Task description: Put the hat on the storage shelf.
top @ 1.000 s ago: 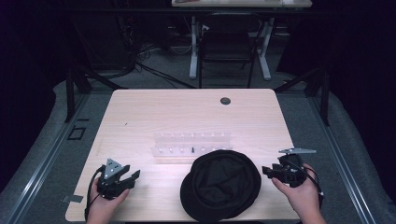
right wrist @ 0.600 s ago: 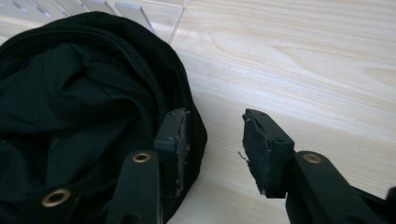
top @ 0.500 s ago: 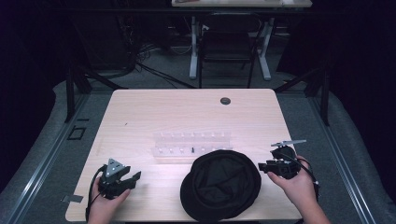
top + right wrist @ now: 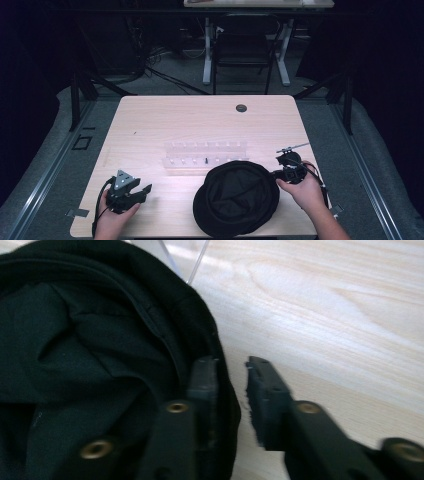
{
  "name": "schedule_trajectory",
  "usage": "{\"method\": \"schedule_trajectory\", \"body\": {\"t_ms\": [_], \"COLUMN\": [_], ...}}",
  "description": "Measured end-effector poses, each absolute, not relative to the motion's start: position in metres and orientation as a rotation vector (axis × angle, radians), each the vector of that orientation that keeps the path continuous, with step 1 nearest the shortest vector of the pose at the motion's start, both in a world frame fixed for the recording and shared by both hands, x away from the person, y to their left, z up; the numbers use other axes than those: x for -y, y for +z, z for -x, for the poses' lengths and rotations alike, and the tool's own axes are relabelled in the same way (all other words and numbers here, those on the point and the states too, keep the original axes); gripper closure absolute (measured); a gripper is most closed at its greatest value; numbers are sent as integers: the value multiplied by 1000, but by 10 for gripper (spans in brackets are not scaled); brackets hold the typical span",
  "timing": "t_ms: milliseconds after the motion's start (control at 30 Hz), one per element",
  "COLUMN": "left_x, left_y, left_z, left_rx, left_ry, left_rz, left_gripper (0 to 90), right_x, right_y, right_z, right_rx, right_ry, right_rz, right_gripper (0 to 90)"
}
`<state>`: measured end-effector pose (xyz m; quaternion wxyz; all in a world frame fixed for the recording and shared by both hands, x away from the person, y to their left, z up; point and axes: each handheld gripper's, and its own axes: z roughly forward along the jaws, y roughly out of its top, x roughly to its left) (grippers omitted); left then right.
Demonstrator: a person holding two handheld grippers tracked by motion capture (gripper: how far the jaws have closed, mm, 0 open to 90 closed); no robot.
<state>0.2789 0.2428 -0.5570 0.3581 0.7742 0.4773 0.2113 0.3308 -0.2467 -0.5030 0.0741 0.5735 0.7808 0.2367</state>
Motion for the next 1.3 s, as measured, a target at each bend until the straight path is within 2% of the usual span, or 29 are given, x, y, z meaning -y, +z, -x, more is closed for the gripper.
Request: {"method": "schedule_trajectory", "body": {"t_ms": [67, 800, 1033, 1300], "left_x": [-243, -241, -241, -241], "left_y": [-557, -557, -557, -557], "left_z": [-279, -278, -278, -278], "left_rx": [-1229, -1222, -1222, -1221], "left_ry": [545, 554, 554, 549], "left_rz": [-2001, -2006, -2005, -2003], "left_gripper": [490, 490, 490, 490], "right_x": [246, 272, 273, 269], "right_y": [-503, -506, -507, -508], "right_z": [-331, -292, -298, -314], "right_rx": [-2366, -2413, -2477, -2495], "right_ry": [704, 549, 511, 497], "right_rz": [-1732, -1904, -1930, -1899], "right_gripper": [868, 871, 801, 762]}}
